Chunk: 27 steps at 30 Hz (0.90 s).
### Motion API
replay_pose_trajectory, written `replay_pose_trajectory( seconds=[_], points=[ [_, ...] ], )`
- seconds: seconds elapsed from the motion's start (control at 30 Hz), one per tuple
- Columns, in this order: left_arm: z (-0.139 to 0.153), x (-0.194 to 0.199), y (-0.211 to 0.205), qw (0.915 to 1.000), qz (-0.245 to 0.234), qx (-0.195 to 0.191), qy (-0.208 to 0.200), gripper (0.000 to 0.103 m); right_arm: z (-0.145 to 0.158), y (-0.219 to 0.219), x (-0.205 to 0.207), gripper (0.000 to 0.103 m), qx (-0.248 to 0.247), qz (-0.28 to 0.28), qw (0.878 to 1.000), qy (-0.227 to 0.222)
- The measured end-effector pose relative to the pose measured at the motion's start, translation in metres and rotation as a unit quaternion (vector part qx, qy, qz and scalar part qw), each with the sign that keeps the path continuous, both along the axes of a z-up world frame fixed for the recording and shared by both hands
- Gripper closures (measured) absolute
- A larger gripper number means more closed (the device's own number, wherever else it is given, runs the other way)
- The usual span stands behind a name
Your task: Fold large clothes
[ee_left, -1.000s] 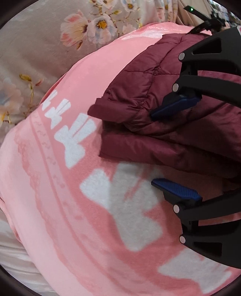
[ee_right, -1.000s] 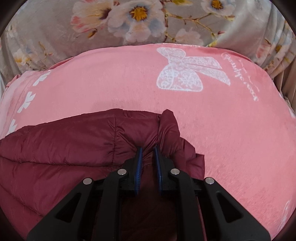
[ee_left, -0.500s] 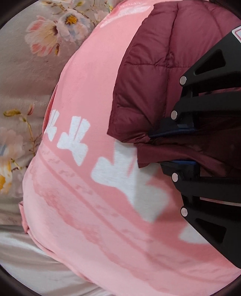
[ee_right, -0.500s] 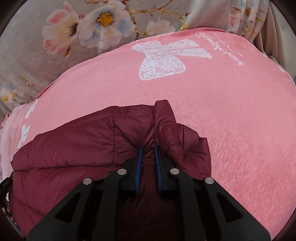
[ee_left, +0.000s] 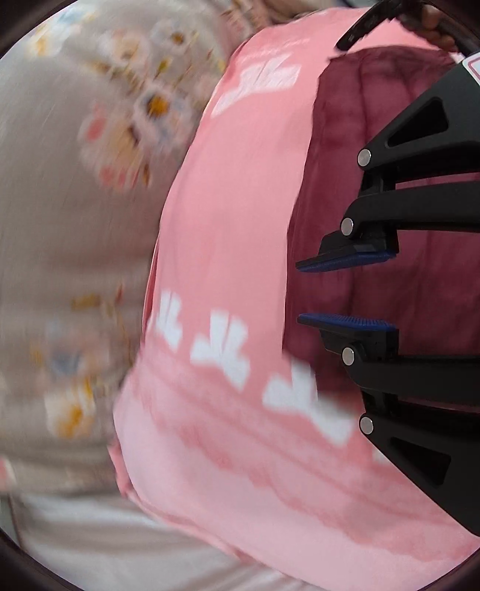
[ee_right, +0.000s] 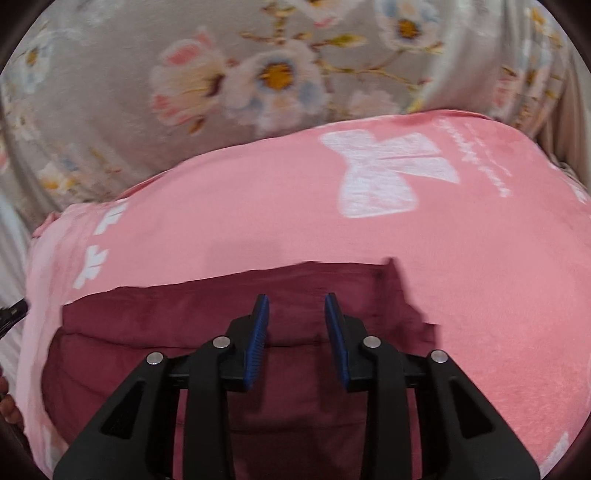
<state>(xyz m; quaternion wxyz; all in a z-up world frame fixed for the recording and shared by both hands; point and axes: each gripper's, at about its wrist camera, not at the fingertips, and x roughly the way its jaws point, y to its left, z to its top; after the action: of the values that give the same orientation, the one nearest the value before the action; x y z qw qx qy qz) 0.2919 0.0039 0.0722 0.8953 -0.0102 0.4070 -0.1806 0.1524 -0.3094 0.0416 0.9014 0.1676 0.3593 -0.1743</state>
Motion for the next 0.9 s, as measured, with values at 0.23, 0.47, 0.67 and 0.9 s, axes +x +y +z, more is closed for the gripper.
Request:
replay_pose_trajectory(
  seconds=[0.23, 0.47, 0.67, 0.9],
  points=[
    [-0.044, -0.006, -0.116, 0.9949, -0.088, 0.045, 0.02, 0.086, -0.026, 0.047, 0.045, 0.073, -0.055, 0.061, 0.996, 0.04],
    [-0.094, 0.005, -0.13, 0.9944, -0.079, 0.058, 0.039, 0.086, -0.063, 0.034, 0.053, 0.073, -0.03, 0.051, 0.997, 0.054],
    [-0.103, 0.002, -0.139, 0.9939, -0.075, 0.08, 0.008, 0.086, -0.075, 0.046, 0.059, 0.073, -0.068, 0.049, 0.995, 0.053],
    [-0.095, 0.001, -0.129, 0.9946, -0.075, 0.07, 0.015, 0.085, -0.064, 0.037, 0.051, 0.074, -0.042, 0.048, 0.997, 0.042]
  ],
)
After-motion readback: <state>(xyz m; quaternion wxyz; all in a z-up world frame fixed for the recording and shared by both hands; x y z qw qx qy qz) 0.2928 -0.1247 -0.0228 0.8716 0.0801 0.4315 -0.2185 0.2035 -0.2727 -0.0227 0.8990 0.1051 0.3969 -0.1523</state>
